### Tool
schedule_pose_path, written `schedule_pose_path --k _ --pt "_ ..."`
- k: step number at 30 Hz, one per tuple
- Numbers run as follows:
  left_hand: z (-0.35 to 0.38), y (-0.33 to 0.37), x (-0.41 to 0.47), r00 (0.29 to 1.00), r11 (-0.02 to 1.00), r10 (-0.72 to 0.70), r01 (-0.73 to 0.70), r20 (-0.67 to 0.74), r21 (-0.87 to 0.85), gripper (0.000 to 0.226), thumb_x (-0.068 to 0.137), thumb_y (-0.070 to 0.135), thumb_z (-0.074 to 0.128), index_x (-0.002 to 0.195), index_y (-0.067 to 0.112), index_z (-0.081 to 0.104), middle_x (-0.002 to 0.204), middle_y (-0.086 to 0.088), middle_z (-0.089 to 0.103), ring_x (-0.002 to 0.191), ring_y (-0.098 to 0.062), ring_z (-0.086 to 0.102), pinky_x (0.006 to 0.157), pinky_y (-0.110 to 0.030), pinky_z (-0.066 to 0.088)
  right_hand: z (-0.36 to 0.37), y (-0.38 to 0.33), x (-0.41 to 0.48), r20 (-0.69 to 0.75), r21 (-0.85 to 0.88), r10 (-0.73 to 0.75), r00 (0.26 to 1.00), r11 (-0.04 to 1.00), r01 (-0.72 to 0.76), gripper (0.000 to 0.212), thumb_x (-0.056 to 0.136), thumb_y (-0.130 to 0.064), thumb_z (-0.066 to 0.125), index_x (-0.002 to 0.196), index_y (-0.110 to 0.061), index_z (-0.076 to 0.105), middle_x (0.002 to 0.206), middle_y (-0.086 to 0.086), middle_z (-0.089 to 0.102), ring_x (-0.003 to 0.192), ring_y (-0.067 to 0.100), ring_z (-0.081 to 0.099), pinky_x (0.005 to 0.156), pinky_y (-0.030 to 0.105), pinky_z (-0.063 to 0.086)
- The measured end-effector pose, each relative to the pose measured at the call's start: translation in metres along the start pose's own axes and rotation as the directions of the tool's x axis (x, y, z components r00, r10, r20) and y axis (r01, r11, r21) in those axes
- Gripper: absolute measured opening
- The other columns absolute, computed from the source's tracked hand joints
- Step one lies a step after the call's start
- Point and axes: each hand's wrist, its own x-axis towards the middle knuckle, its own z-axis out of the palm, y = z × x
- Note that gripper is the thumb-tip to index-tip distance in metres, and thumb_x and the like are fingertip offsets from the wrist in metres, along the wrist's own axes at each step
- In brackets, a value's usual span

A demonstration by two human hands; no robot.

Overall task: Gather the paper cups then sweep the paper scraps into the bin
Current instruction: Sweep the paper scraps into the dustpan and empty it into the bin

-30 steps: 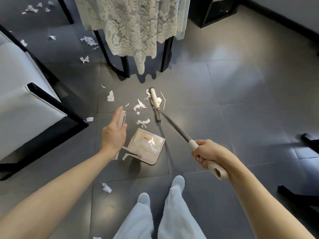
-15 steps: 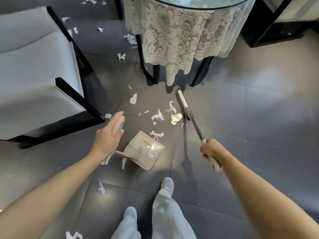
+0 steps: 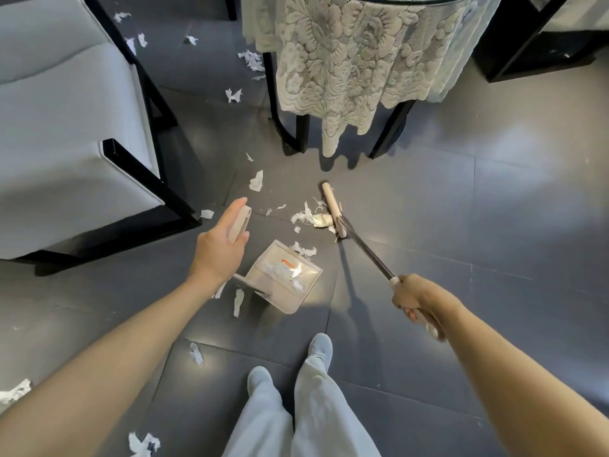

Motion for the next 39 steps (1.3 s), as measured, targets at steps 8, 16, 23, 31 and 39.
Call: schedule_pose_path --k 8,16,23,31,39 --pt "0.002 0.012 0.014 0.999 0.999 0.045 -0.045 -0.009 -0.021 0.058 0.097 0.014 0.053 0.146 0.037 0.034 0.141 0.001 0.052 0.123 -0.028 0.050 0.102 -0.033 0.038 0.032 0.003 -0.041 0.087 -0.093 -0.042 0.995 0.994 0.050 0.048 0.084 0.001 0.043 0.129 -0.015 0.046 0.078 0.012 0.062 0.059 0.025 0.056 0.056 0.030 0.049" --pt "-0.003 0.006 0.004 0.999 0.998 0.030 -0.032 -0.033 -0.059 0.059 0.096 0.012 0.051 0.146 0.038 0.033 0.141 0.000 0.051 0.122 -0.029 0.050 0.100 -0.035 0.040 0.026 0.021 -0.076 0.093 0.125 -0.096 0.991 0.989 0.084 0.038 0.083 -0.006 0.054 0.116 -0.025 0.054 0.063 0.007 0.054 0.045 0.018 0.047 0.045 0.025 0.044" --pt "-0.024 -0.011 -0.012 0.991 0.995 -0.065 0.055 -0.118 -0.087 0.058 0.098 0.015 0.050 0.146 0.041 0.031 0.139 -0.004 0.052 0.119 -0.031 0.049 0.095 -0.038 0.044 0.000 -0.037 -0.055 -0.046 0.050 -0.174 0.984 0.983 0.176 0.023 0.086 -0.007 0.056 0.108 -0.013 0.055 0.046 0.005 0.053 0.034 0.018 0.047 0.051 0.023 0.042" --pt "-0.070 -0.044 -0.020 0.947 0.980 -0.192 0.172 -0.256 -0.098 0.058 0.094 0.012 0.054 0.143 0.040 0.039 0.139 0.006 0.053 0.114 -0.027 0.054 0.091 -0.030 0.043 -0.010 -0.118 -0.013 -0.106 -0.179 -0.238 0.966 0.960 0.217 0.019 0.088 0.004 0.047 0.101 -0.003 0.059 0.084 0.013 0.064 0.079 0.033 0.067 0.063 0.032 0.053" --pt "-0.131 -0.099 -0.019 0.932 0.964 -0.265 0.251 -0.245 -0.086 0.058 0.093 0.011 0.055 0.142 0.039 0.042 0.140 0.007 0.052 0.113 -0.038 0.055 0.101 -0.044 0.043 0.024 -0.160 -0.008 0.002 -0.340 -0.251 0.968 0.910 0.237 0.031 0.090 0.005 0.044 0.117 0.003 0.058 0.093 0.013 0.067 0.077 0.027 0.059 0.066 0.030 0.053"
